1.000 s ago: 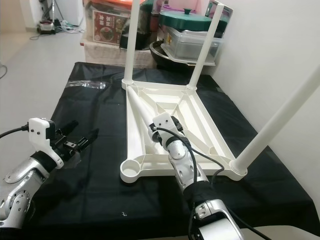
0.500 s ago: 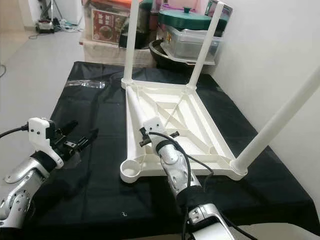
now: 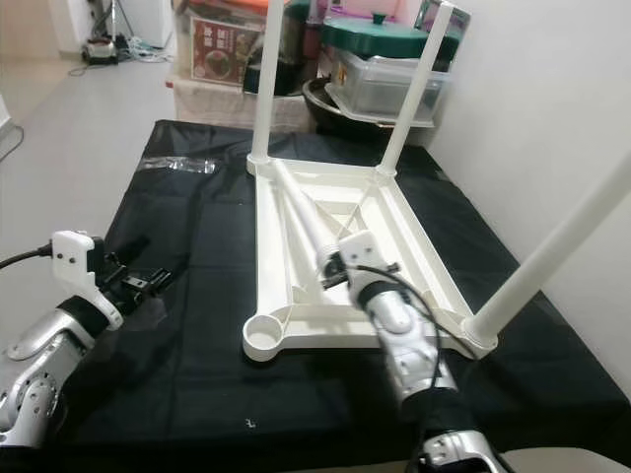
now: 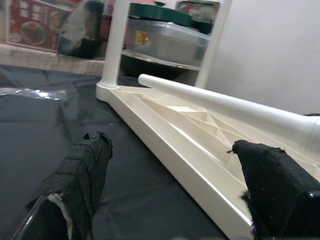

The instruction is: Building children table

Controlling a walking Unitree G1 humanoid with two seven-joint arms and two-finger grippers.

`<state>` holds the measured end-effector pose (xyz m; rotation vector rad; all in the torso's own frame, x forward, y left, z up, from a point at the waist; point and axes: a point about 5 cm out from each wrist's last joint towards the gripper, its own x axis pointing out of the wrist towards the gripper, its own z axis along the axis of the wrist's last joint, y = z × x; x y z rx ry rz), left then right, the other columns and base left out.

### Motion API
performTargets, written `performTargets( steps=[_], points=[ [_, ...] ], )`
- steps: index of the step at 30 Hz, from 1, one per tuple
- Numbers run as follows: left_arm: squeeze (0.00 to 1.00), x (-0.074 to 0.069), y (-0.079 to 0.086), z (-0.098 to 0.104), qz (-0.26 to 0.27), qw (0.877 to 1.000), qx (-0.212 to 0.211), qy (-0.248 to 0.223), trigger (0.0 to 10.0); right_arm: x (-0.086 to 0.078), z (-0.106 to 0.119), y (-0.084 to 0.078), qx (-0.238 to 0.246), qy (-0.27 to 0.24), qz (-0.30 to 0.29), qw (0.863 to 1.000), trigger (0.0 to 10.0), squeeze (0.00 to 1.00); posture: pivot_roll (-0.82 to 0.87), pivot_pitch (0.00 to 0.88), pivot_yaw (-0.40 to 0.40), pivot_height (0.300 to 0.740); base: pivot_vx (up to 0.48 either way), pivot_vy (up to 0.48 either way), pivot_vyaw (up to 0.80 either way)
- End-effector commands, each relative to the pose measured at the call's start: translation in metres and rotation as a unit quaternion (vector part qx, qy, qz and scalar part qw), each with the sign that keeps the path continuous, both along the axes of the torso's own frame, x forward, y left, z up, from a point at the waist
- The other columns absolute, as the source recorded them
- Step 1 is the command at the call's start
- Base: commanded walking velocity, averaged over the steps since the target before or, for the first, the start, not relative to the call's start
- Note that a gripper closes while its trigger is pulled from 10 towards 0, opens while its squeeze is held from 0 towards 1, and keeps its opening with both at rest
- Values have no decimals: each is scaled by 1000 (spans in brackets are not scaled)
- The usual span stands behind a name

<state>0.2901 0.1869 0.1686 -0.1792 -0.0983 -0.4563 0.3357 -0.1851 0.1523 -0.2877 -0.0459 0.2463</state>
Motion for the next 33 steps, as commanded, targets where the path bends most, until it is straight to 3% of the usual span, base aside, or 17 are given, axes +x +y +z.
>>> performTargets(
  steps=[1, 4, 5, 6, 7, 8, 9, 10, 12, 13, 14, 17, 26, 28, 29, 30, 33],
  points=[
    [0, 1, -1, 2, -5, 1000, -10, -1, 10000, -11, 9, -6, 36, -13, 44, 998, 0, 0, 67, 0, -134, 740, 0, 0, 0],
    [0, 2, -1, 4, -10, 1000, -16, -2, 10000, -19, 13, -8, 57, -17, 79, 995, 0, 0, 67, 0, -134, 740, 0, 0, 0],
    [0, 3, -1, 8, -17, 999, -41, -3, 10000, -25, 18, -7, 91, -19, 109, 990, 0, 0, 67, 0, -134, 740, 0, 0, 0],
    [0, 4, 1, 14, -20, 995, -101, -3, 10000, -28, 22, -1, 130, -20, 134, 982, 0, 0, 55, 0, -120, 740, 0, 0, 0],
    [0, 4, 1, 14, -20, 995, -101, -3, 10000, -28, 22, -1, 130, -20, 134, 982, 0, 0, 55, 0, -120, 740, 0, 0, 0],
    [0, 5, 1, 18, -27, 986, -162, 0, 10000, -30, 25, 6, 172, -19, 153, 973, 0, 0, 47, 0, -114, 740, 0, 0, 0],
    [0, 5, 1, 18, -27, 986, -162, 0, 10000, -30, 25, 6, 172, -19, 153, 973, 0, 0, 47, 0, -114, 740, 0, 0, 0],
    [0, 6, -2, 20, -38, 973, -227, 5, 10000, -33, 28, 17, 215, -14, 180, 960, 0, 0, 47, 0, -114, 740, 0, 0, 0],
    [0, 6, -12, 21, -56, 951, -303, 13, 10000, -43, 32, 33, 272, -4, 227, 935, 0, 0, 40, 0, -107, 740, 0, 0, 0],
    [0, 6, -17, 22, -63, 943, -325, 15, 10000, -47, 34, 38, 290, 0, 246, 925, 0, 0, 40, 0, -107, 740, 0, 0, 0],
    [0, 6, -17, 22, -63, 943, -325, 15, 10000, -47, 34, 38, 290, 0, 246, 925, 0, 0, 40, 0, -107, 740, 0, 0, 0],
    [0, 5, -38, 22, -91, 917, -386, 33, 10000, -60, 28, 47, 313, 24, 291, 904, 0, 0, 45, 0, -107, 740, 0, 0, 0],
    [0, 4, -55, 22, -118, 895, -428, 47, 10000, -77, 22, 51, 315, 55, 359, 877, 0, 0, 40, 0, -101, 740, 0, 0, 0],
    [0, 4, -55, 22, -118, 895, -428, 47, 10000, -77, 22, 51, 315, 55, 359, 877, 0, 0, 40, 0, -101, 740, 0, 0, 0],
    [0, 6, -53, 26, -121, 890, -438, 46, 10000, -82, 22, 51, 316, 67, 378, 867, 0, 0, 42, 0, -102, 740, 0, 0, 0],
    [0, 6, -53, 26, -121, 890, -438, 46, 10000, -82, 22, 51, 316, 67, 378, 867, 0, 0, 42, 0, -102, 740, 0, 0, 0],
    [0, 14, -38, 33, -97, 890, -445, 33, 10000, -90, 17, 50, 313, 94, 412, 851, 0, 0, 45, 0, -104, 740, 0, 0, 0]
  ],
)
